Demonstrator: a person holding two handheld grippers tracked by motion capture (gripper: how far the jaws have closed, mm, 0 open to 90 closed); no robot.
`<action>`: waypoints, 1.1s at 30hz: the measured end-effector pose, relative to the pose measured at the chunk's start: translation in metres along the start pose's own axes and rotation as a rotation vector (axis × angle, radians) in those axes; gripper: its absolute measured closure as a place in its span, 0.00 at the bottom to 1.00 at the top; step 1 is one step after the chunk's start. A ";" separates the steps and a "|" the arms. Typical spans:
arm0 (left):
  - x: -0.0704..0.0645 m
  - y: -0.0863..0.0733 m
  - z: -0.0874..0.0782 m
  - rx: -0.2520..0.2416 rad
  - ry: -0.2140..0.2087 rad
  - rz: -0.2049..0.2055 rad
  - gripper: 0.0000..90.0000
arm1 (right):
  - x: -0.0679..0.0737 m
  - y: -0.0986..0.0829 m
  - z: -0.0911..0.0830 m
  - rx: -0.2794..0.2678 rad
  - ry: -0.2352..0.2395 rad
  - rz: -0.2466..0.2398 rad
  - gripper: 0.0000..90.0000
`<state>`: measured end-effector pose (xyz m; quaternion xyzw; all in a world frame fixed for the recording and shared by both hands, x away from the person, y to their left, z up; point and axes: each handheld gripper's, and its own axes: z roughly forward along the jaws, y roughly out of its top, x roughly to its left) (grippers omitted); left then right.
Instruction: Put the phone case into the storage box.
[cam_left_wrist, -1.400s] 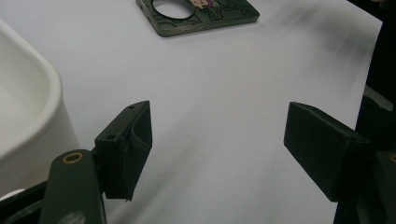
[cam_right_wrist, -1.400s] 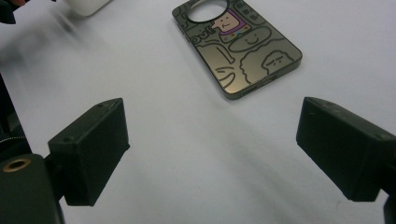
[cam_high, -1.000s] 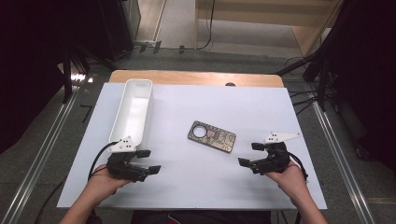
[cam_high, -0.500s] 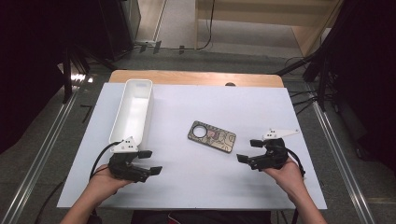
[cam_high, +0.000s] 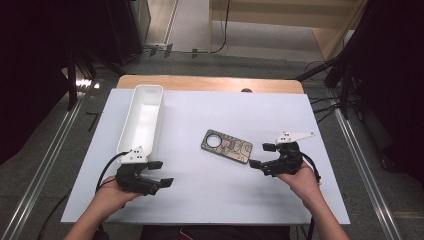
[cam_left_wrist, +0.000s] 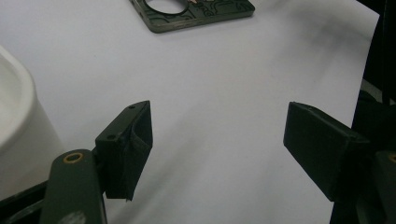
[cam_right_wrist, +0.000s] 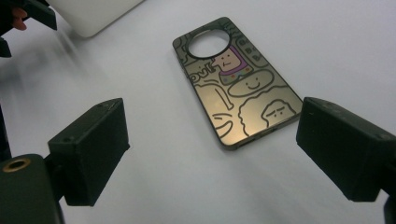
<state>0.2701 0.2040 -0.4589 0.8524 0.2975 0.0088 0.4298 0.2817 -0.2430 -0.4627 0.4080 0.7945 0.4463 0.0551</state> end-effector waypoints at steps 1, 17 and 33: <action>0.000 0.000 0.000 -0.001 0.000 -0.001 0.26 | 0.000 0.001 0.000 0.001 -0.001 0.001 0.09; 0.001 0.000 -0.001 -0.004 -0.002 -0.002 0.26 | -0.003 0.025 0.018 -0.015 0.023 -0.035 0.09; 0.002 0.000 -0.001 -0.004 -0.004 0.000 0.26 | -0.016 0.049 0.041 0.002 0.061 -0.070 0.09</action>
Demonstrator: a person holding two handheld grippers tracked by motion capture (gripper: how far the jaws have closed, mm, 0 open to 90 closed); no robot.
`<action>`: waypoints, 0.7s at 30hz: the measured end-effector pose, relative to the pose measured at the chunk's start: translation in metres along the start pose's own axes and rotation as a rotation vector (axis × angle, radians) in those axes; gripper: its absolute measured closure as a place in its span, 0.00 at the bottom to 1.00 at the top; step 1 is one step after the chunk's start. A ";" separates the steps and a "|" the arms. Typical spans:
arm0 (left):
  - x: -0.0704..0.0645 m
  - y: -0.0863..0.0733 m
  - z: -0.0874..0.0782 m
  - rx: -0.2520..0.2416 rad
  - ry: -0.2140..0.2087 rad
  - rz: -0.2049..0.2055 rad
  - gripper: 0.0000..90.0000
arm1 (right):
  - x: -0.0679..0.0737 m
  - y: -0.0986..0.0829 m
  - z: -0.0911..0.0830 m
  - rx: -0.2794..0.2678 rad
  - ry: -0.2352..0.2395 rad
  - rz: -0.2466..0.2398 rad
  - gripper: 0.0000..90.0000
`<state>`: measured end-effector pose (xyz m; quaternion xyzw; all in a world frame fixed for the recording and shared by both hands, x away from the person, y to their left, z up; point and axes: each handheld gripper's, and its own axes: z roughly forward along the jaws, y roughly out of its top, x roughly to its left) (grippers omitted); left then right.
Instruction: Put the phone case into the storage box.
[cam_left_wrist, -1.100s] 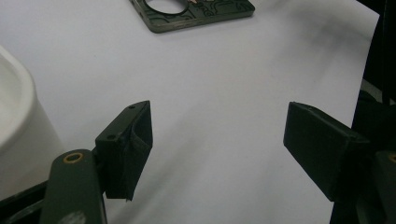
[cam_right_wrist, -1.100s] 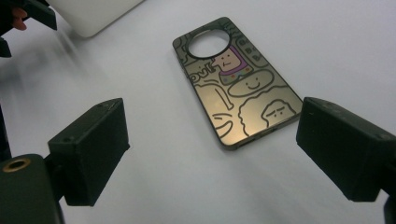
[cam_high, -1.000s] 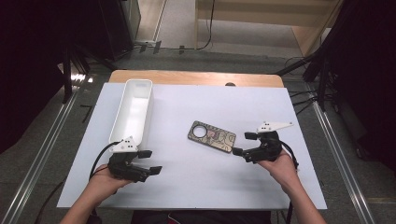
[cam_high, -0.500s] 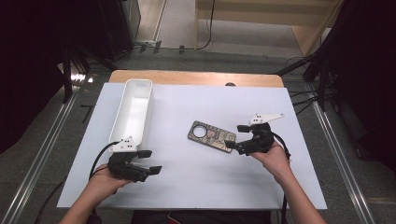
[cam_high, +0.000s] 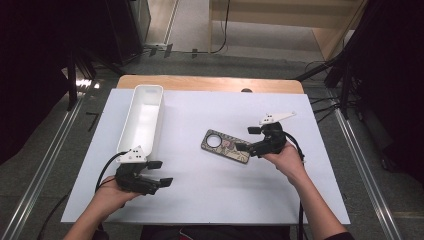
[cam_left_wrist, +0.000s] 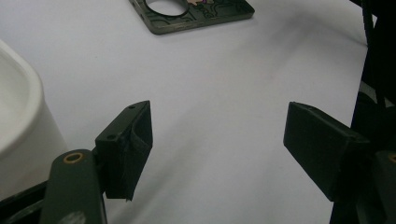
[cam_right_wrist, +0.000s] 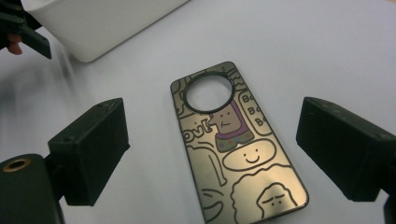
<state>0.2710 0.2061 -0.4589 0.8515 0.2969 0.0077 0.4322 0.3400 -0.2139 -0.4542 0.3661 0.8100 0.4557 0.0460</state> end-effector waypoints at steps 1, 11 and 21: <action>0.000 0.000 0.000 0.000 0.002 0.000 0.26 | -0.003 0.003 0.002 0.001 0.005 -0.002 0.09; 0.002 -0.001 0.000 -0.001 -0.001 -0.004 0.26 | -0.011 0.020 0.012 0.000 0.018 -0.027 0.09; 0.001 -0.001 0.001 0.005 -0.010 -0.002 0.26 | -0.017 0.027 0.014 -0.011 0.032 -0.033 0.09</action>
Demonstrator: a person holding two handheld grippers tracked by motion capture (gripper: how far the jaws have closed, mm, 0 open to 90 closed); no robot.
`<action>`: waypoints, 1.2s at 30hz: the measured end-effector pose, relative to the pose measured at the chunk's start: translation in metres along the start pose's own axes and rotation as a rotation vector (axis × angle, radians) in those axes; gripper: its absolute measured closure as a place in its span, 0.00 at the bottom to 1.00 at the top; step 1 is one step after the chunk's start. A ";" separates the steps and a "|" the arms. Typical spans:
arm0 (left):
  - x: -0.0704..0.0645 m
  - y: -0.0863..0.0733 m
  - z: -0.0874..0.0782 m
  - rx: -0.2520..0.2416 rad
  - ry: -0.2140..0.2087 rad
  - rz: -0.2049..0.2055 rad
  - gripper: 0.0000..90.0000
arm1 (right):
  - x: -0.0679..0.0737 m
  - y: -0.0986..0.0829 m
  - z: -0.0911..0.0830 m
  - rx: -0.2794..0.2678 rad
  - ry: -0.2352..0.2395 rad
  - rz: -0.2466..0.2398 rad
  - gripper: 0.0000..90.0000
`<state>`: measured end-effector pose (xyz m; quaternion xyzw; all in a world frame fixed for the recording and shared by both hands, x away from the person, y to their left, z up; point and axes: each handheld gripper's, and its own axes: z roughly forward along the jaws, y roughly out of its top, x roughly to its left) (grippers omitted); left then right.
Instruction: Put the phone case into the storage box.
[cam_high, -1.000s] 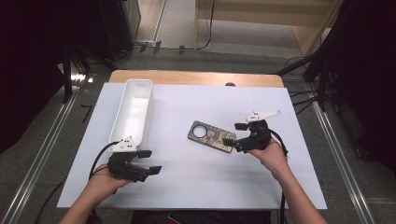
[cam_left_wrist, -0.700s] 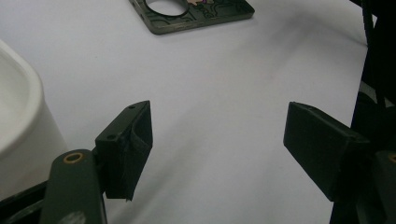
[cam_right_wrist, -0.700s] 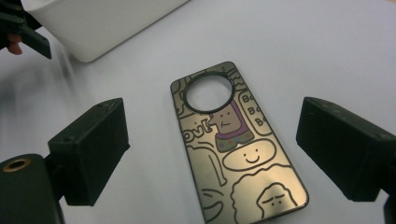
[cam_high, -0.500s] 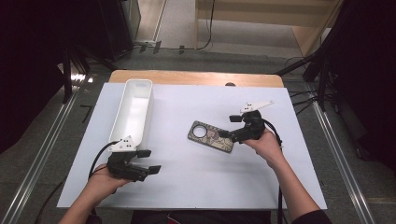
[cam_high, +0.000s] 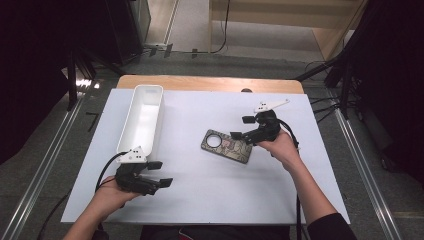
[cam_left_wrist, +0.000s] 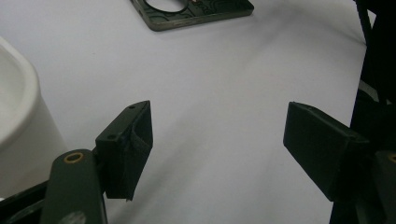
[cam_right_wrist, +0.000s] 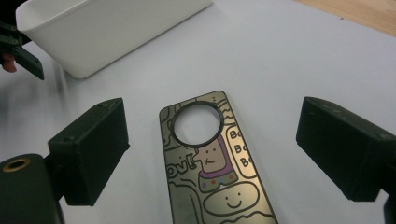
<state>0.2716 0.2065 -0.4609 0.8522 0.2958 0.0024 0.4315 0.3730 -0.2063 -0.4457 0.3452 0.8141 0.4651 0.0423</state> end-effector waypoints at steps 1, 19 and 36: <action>0.000 0.000 0.000 -0.001 -0.001 0.000 0.26 | -0.001 0.000 0.000 -0.002 0.012 0.001 0.09; 0.000 0.000 0.000 0.000 -0.002 0.001 0.26 | -0.004 -0.003 0.003 0.004 0.022 -0.035 0.00; 0.001 0.000 0.000 -0.001 -0.001 0.002 0.26 | -0.004 -0.009 0.019 0.074 0.031 -0.072 0.00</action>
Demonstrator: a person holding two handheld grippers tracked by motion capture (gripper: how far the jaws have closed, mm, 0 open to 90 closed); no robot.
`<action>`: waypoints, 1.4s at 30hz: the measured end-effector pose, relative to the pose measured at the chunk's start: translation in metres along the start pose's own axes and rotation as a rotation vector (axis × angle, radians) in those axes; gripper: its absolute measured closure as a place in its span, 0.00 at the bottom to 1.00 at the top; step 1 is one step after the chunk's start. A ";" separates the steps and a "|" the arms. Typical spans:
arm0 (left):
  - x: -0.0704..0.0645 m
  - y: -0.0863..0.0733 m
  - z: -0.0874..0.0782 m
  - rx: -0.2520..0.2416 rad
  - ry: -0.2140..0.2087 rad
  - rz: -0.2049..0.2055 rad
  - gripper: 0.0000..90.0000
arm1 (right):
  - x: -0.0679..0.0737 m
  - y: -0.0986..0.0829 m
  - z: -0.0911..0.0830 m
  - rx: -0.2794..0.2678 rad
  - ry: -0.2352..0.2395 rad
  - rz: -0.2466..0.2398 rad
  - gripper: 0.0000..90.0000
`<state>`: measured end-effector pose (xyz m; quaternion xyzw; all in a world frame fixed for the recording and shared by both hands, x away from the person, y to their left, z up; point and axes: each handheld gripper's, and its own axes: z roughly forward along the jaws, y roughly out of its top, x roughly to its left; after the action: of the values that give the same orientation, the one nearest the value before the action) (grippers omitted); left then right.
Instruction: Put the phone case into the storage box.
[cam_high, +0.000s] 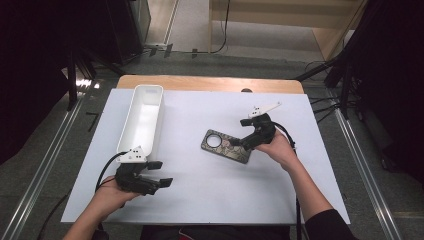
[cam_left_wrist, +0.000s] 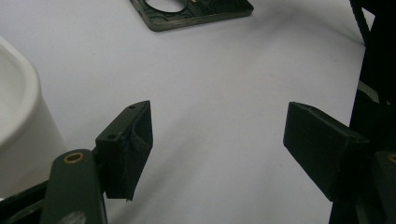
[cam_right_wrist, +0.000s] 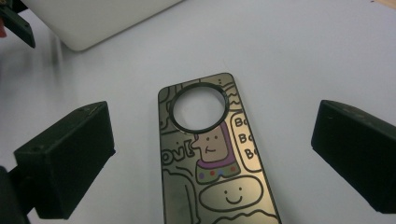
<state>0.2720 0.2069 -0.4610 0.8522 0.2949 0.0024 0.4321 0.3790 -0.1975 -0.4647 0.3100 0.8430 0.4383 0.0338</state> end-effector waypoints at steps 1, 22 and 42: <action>0.000 0.000 0.000 0.000 0.000 -0.001 0.26 | 0.000 -0.001 0.001 0.003 -0.002 0.001 0.00; 0.000 0.000 0.000 0.000 -0.001 -0.001 0.26 | 0.001 -0.008 0.025 0.121 -0.017 -0.033 0.00; 0.000 0.000 0.000 -0.001 -0.001 0.001 0.26 | 0.003 -0.013 0.041 0.221 -0.039 -0.071 0.00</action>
<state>0.2722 0.2073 -0.4611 0.8521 0.2943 0.0021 0.4328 0.3833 -0.1719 -0.4989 0.2901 0.8958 0.3352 0.0312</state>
